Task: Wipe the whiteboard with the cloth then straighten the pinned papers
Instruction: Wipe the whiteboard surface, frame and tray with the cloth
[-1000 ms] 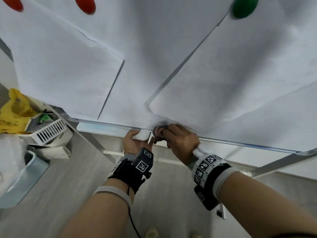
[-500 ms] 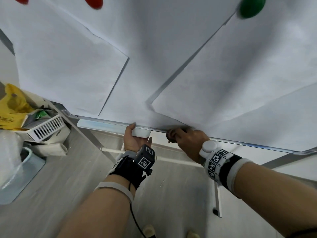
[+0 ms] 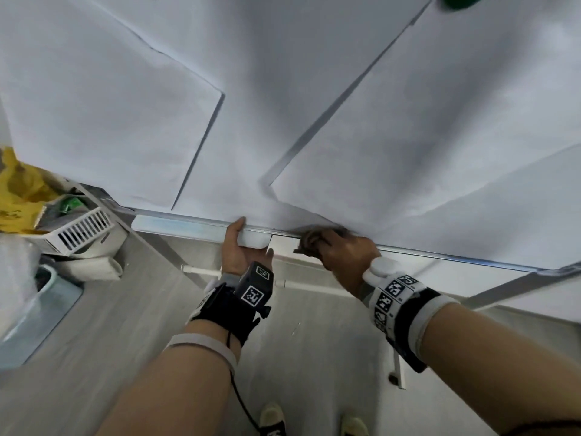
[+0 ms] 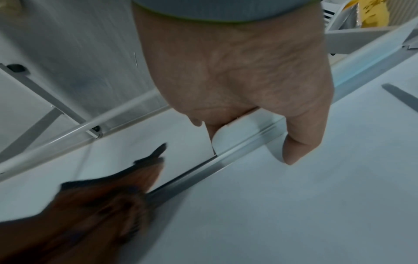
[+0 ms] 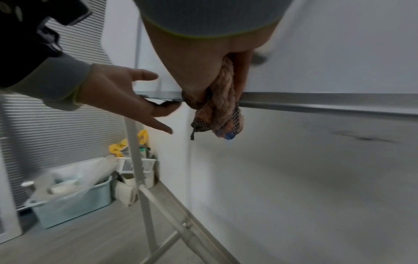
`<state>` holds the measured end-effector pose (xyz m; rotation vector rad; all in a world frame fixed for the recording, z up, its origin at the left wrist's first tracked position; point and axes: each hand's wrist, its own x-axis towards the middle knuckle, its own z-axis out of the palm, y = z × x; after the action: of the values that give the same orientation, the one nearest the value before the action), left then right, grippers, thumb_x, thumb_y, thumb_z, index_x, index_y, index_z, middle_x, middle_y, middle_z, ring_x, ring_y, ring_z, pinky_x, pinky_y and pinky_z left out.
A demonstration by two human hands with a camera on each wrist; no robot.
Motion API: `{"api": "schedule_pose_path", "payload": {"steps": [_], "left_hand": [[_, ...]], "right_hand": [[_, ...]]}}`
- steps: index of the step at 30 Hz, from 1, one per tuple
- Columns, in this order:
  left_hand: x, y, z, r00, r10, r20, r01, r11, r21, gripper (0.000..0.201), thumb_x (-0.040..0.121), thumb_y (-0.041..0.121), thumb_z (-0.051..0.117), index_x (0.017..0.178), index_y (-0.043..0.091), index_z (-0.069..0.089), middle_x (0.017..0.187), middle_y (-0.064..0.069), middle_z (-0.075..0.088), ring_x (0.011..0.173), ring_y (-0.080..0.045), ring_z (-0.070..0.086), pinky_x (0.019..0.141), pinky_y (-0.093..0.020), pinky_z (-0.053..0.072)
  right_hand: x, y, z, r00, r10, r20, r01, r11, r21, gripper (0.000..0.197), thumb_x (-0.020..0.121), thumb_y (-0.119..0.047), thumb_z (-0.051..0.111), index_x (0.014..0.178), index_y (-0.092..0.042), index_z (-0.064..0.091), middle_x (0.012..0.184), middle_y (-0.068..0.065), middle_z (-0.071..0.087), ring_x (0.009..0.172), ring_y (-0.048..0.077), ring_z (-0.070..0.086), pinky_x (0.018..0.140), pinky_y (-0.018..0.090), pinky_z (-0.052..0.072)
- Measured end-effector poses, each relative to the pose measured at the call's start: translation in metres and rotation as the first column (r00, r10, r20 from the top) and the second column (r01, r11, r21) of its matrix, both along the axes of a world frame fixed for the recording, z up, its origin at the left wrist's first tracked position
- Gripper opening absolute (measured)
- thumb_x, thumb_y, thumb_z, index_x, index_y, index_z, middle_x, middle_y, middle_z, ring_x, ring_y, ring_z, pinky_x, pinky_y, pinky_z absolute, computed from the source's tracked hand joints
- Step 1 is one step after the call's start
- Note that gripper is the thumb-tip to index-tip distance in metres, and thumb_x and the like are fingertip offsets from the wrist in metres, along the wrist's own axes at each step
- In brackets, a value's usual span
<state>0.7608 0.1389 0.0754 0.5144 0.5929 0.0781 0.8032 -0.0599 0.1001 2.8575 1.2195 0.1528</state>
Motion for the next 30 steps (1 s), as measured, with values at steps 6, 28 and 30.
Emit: {"api": "schedule_pose_path", "payload": {"steps": [6,28,30], "left_hand": [[0.006,-0.003,-0.012,0.993,0.024,-0.112,-0.022,1.0,0.017,0.015,0.069,0.038,0.074,0.077,0.027,0.069,0.095,0.005,0.066,0.079,-0.015,0.059,0.073,-0.028,0.038],[-0.054,0.111,0.0,0.936,0.345,-0.076,-0.346,0.938,-0.007,0.067,0.083,0.069,0.056,0.131,0.022,0.06,0.135,-0.009,0.061,0.123,-0.031,0.06,0.104,-0.052,0.047],[-0.052,0.132,0.006,0.928,0.364,-0.077,-0.361,0.931,0.046,0.06,0.09,0.069,0.046,0.12,0.021,0.065,0.126,-0.009,0.067,0.12,-0.031,0.062,0.106,-0.052,0.046]], "right_hand": [[-0.001,-0.076,0.005,0.983,-0.154,-0.097,0.162,0.984,0.079,0.025,0.084,-0.016,0.072,0.108,-0.022,0.071,0.095,0.001,0.067,0.077,0.029,0.069,0.051,0.035,0.056],[-0.037,0.125,0.016,0.983,0.172,-0.063,-0.128,0.889,0.439,0.027,0.076,0.006,0.06,0.097,-0.012,0.059,0.105,0.004,0.053,0.084,0.021,0.053,0.067,0.034,0.051],[-0.036,0.147,0.012,0.98,0.179,-0.089,-0.126,0.896,0.425,0.028,0.074,0.007,0.058,0.092,-0.013,0.058,0.102,0.004,0.052,0.084,0.021,0.051,0.071,0.034,0.05]]}}
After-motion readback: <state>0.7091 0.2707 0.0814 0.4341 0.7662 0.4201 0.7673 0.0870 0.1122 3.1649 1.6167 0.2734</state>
